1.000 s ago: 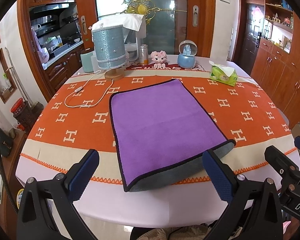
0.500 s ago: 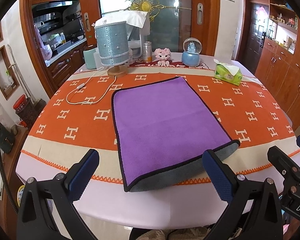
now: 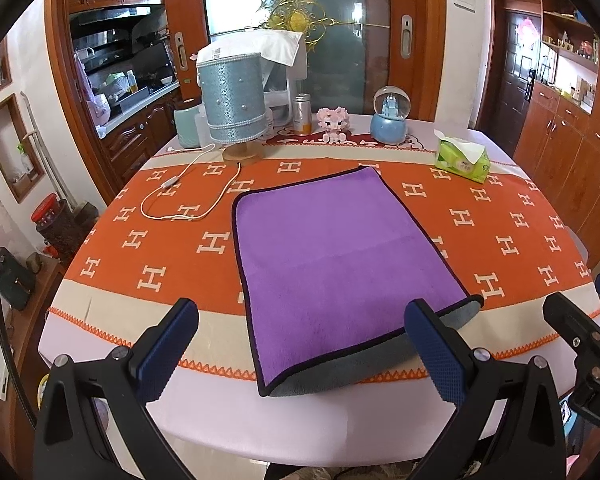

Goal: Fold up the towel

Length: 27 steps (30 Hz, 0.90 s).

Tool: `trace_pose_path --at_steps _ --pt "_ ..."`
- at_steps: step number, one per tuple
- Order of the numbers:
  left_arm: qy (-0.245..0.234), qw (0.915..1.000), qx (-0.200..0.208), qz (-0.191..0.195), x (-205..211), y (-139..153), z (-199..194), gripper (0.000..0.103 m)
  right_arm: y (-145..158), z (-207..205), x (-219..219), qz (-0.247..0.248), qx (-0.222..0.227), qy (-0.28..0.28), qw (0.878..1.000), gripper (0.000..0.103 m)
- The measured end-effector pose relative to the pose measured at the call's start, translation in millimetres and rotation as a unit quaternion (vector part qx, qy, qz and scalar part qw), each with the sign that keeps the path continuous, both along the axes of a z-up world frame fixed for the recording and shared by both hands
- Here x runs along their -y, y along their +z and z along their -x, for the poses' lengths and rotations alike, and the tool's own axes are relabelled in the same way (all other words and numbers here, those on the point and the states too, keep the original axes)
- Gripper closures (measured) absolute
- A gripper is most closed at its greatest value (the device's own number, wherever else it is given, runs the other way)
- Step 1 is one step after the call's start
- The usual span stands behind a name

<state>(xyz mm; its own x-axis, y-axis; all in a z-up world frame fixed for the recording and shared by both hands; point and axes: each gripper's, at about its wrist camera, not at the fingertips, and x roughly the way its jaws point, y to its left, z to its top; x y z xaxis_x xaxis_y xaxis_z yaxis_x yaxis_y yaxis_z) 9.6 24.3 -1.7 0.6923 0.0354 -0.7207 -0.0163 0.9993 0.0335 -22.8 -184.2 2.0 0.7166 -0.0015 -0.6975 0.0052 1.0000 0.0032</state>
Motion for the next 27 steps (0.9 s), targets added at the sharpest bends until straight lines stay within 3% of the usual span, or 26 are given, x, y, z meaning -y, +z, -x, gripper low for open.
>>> trace_pose_path --at_steps 13,27 --pt "-0.002 0.9999 -0.012 0.006 3.1 -0.4 -6.9 0.001 6.2 -3.5 11.4 -0.018 0.01 -0.015 1.0 0.006" --pt "0.001 0.9999 -0.016 0.005 0.7 -3.8 -4.4 0.001 -1.0 -5.5 6.7 -0.003 0.017 -0.011 1.0 0.006"
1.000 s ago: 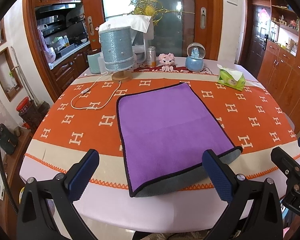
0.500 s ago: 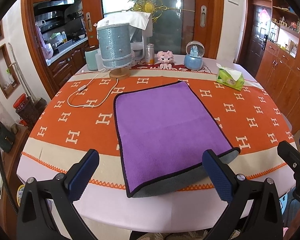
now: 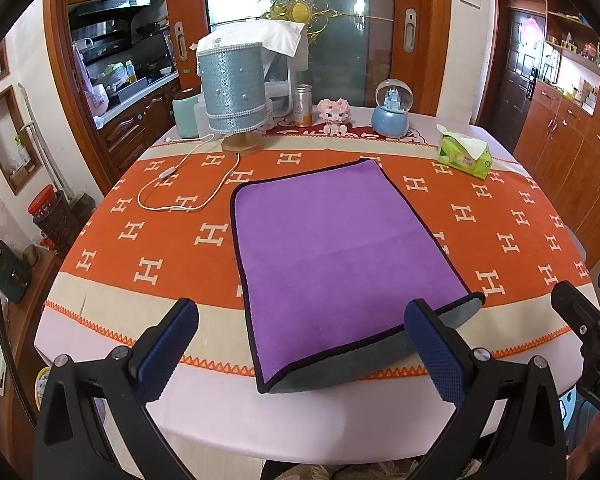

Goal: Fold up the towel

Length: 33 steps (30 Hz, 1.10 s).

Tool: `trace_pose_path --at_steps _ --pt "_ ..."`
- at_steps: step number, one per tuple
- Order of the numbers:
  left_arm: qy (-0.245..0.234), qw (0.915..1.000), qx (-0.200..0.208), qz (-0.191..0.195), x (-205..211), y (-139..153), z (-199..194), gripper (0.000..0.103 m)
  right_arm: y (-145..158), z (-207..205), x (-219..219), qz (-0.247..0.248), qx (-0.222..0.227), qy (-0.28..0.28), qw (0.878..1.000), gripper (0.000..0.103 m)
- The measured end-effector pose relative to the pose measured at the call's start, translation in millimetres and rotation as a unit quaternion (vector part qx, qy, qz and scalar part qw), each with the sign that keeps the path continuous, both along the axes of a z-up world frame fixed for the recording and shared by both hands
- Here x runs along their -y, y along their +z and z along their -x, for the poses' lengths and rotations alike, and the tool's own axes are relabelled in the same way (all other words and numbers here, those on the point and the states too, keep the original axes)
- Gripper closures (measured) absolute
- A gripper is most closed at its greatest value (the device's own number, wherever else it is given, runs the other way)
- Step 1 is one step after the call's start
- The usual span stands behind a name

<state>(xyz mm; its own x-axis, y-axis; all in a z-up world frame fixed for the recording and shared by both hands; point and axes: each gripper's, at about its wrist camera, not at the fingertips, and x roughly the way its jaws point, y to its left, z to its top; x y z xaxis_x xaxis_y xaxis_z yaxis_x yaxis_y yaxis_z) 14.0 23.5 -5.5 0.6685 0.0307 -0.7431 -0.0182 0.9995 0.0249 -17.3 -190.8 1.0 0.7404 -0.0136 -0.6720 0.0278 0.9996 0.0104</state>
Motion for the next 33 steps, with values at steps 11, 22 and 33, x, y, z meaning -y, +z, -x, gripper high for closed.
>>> trace_pose_path --at_steps 11,22,33 --pt "-0.007 1.0 0.0 0.0 -3.3 -2.5 -4.6 0.001 -4.0 1.4 -6.0 -0.007 0.012 0.044 0.999 0.006" --pt "0.008 0.9996 -0.025 0.002 -32.4 -23.8 -21.5 0.001 -23.4 -23.0 -1.0 0.024 0.018 0.065 0.997 0.006" --pt "-0.03 0.9949 -0.087 0.042 -64.8 -82.3 -23.9 0.001 -90.0 -63.5 8.2 0.043 -0.062 0.155 0.985 0.021"
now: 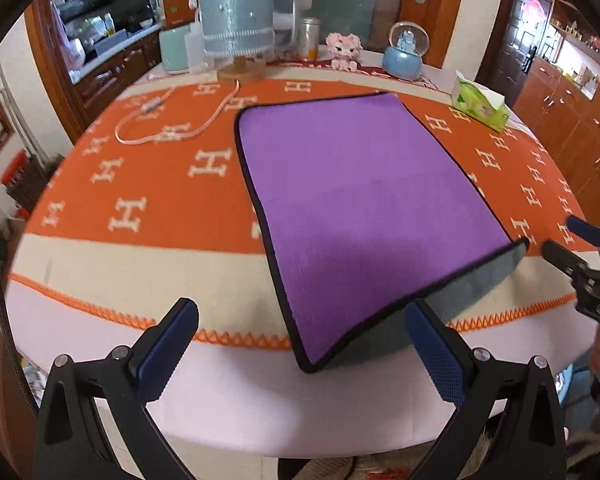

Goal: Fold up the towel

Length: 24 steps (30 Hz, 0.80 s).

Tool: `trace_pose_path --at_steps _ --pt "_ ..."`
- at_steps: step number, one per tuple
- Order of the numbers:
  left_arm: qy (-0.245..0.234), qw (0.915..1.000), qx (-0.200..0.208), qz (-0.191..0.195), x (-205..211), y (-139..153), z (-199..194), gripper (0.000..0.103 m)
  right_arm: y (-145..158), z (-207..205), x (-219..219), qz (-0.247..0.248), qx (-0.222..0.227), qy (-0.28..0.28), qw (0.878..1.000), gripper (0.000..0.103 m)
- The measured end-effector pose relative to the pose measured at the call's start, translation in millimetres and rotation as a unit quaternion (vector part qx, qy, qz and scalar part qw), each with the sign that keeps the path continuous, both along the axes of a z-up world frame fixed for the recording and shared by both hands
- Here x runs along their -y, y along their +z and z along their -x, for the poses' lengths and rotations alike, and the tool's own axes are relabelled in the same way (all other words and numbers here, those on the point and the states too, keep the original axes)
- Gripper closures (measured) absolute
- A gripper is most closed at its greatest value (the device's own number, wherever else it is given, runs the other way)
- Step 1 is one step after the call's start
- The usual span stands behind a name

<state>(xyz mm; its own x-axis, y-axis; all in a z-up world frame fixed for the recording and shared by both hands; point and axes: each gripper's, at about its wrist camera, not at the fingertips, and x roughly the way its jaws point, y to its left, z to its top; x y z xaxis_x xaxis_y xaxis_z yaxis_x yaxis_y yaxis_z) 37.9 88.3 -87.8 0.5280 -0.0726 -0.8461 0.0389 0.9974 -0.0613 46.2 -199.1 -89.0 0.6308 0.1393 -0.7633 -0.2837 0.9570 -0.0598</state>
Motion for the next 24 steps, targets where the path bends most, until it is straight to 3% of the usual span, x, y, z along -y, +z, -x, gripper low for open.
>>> trace_pose_path --at_steps 5,8,11,15,21,24 --pt "-0.034 0.9992 0.01 0.017 1.4 -14.8 6.3 0.001 -29.8 -18.6 10.9 -0.001 -0.044 0.045 0.998 0.038" --pt "-0.054 0.9983 0.011 0.021 6.7 -19.4 6.3 0.006 -42.1 -30.2 19.4 -0.008 -0.074 0.074 0.995 0.049" --pt "-0.074 0.9969 0.009 0.025 12.6 -23.8 5.0 0.011 -48.7 -38.5 24.6 -0.007 -0.086 0.104 0.991 0.051" --pt "-0.094 0.9953 -0.005 0.025 21.3 -31.0 1.4 0.028 -50.0 -45.9 30.6 -0.013 -0.095 0.128 0.987 0.055" --pt "-0.111 0.993 -0.02 0.037 26.9 -36.3 -3.4 0.037 -48.5 -51.9 32.7 -0.035 -0.105 0.167 0.98 0.056" --pt "-0.115 0.9924 -0.024 0.037 26.9 -36.5 -3.9 0.041 -49.3 -53.2 33.1 -0.037 -0.11 0.171 0.978 0.068"
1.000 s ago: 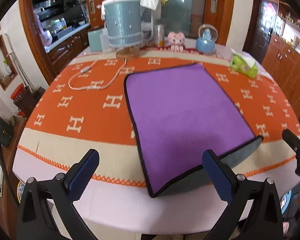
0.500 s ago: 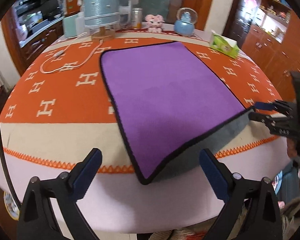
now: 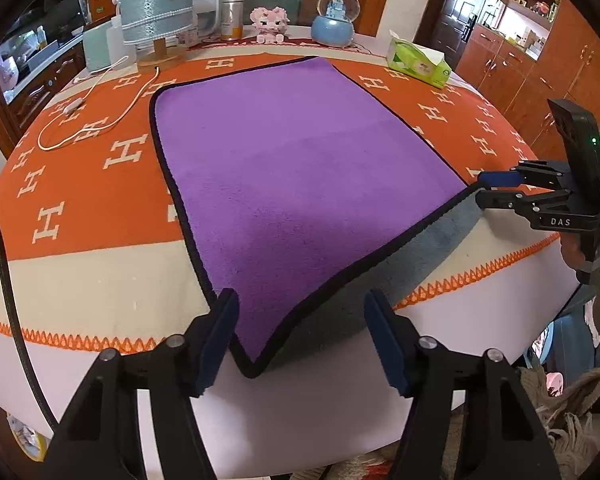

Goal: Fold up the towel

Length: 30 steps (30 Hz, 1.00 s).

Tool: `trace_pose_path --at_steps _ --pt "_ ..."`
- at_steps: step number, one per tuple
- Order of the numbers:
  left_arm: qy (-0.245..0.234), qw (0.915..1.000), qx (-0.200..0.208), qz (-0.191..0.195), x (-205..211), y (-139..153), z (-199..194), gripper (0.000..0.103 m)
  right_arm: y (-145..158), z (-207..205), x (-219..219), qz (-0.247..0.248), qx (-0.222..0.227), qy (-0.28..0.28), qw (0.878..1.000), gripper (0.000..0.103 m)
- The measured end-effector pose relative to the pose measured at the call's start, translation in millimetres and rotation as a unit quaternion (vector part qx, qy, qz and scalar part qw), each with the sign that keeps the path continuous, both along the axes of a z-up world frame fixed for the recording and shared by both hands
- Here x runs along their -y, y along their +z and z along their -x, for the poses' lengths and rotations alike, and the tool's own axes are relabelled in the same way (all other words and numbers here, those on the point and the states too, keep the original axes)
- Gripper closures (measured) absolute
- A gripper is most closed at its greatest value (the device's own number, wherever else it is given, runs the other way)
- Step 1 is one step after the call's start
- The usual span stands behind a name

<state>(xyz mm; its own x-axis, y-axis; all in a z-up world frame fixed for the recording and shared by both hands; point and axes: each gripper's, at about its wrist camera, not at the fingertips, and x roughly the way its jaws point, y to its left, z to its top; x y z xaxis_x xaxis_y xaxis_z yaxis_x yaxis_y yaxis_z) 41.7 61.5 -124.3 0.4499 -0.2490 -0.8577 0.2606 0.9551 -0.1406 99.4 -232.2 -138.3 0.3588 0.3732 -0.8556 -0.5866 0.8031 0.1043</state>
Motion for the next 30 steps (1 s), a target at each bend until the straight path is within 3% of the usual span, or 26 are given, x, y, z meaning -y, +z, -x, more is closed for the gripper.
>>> trace_pose_path --at_steps 6,17,22,30 --pt "-0.003 0.9998 -0.02 0.009 -0.4 -5.8 -2.5 0.059 -1.3 2.4 -3.2 0.011 0.003 0.011 1.0 0.081" --pt "-0.001 0.9995 -0.031 0.001 -1.4 -10.5 -3.3 0.061 -0.7 6.4 -2.5 0.023 0.013 0.011 1.0 0.093" --pt "-0.001 0.9992 -0.04 0.0 -1.3 -12.6 -4.1 0.086 3.4 11.8 -6.3 0.032 0.03 0.013 0.999 0.096" --pt "0.005 0.9996 -0.027 -0.009 1.1 -7.4 -3.1 0.095 6.9 18.6 -12.5 0.05 0.05 0.016 0.997 0.098"
